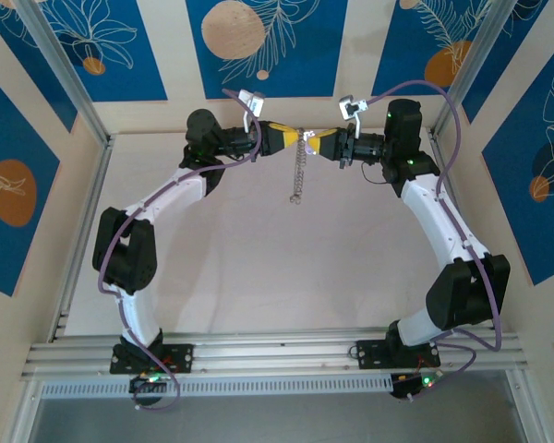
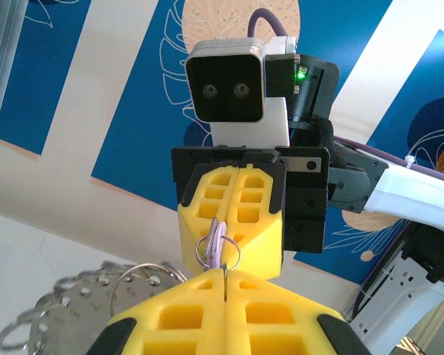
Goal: Put the keys on the keyring
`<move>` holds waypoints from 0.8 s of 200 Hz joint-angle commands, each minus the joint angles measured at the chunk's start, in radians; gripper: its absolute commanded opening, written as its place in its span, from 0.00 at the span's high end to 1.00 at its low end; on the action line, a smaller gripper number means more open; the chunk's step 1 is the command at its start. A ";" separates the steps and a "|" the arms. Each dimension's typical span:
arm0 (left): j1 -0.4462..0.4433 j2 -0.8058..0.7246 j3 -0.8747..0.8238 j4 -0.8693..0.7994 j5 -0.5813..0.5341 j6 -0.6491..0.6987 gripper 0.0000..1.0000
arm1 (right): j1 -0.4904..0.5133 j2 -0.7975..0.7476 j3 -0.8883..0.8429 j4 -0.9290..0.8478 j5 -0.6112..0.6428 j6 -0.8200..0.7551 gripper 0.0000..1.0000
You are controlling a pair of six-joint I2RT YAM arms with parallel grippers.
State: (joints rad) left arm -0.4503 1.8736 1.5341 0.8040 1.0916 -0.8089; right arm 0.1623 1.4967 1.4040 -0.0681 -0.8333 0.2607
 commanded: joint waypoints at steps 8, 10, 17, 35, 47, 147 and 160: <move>-0.005 -0.015 0.006 0.044 0.015 0.013 1.00 | -0.014 -0.023 0.008 0.008 0.021 0.008 1.00; -0.005 -0.014 0.006 0.043 0.015 0.013 1.00 | -0.014 -0.023 0.009 0.009 0.022 0.010 1.00; -0.004 -0.014 0.005 0.044 0.015 0.014 1.00 | -0.014 -0.019 0.012 0.008 0.026 0.015 1.00; -0.003 -0.019 -0.011 0.048 0.005 0.017 0.89 | -0.013 -0.013 0.018 0.008 0.039 0.029 1.00; -0.002 -0.026 -0.028 0.047 -0.005 0.030 0.77 | -0.013 -0.008 0.022 0.005 0.043 0.032 1.00; 0.052 -0.138 -0.193 0.037 -0.051 0.089 0.65 | -0.017 0.032 0.014 -0.034 0.059 0.021 1.00; 0.064 -0.160 -0.226 0.043 -0.063 0.089 0.64 | -0.016 0.048 0.013 -0.028 0.057 0.021 1.00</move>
State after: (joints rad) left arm -0.4145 1.7786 1.3563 0.8085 1.0538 -0.7486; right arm 0.1516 1.5162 1.4044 -0.0952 -0.7807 0.2798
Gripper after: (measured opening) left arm 0.354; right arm 0.056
